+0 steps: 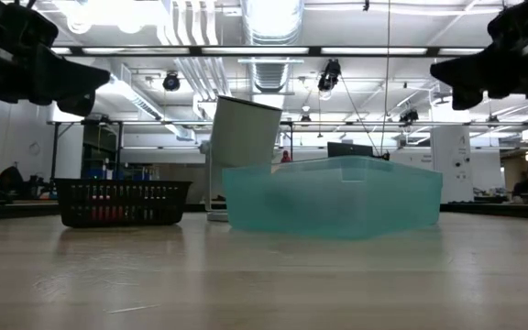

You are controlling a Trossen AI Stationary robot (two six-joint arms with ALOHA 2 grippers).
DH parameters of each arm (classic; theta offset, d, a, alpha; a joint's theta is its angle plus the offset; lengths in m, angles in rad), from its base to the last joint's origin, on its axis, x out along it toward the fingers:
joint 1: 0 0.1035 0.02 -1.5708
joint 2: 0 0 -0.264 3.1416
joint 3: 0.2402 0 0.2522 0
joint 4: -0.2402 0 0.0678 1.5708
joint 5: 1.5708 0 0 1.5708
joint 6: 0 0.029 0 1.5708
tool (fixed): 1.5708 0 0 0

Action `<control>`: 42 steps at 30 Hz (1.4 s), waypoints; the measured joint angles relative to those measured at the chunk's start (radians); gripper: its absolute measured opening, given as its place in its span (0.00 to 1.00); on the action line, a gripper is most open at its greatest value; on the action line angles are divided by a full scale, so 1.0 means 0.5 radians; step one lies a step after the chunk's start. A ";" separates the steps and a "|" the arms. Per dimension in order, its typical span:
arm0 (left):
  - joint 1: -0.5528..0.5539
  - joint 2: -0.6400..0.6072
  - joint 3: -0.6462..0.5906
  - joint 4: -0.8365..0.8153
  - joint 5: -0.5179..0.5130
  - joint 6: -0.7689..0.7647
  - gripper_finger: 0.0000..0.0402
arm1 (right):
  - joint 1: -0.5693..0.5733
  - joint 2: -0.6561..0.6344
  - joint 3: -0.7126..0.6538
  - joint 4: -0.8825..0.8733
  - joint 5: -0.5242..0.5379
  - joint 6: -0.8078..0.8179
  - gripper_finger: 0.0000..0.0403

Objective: Pick and place items into bin
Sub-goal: Return to Home Position

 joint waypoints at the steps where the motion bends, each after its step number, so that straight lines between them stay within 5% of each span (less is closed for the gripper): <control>1: 0.000 0.005 0.000 -0.001 0.001 -0.001 0.00 | 0.028 -0.014 0.000 -0.047 0.014 -0.013 0.02; 8: 0.000 -0.016 -0.002 -0.002 0.022 -0.030 0.00 | 0.205 -0.130 0.000 -0.224 0.224 -0.020 0.02; 42: 0.000 0.064 -0.005 0.066 0.022 -0.049 0.00 | 0.242 -0.057 0.000 -0.237 0.224 -0.079 0.02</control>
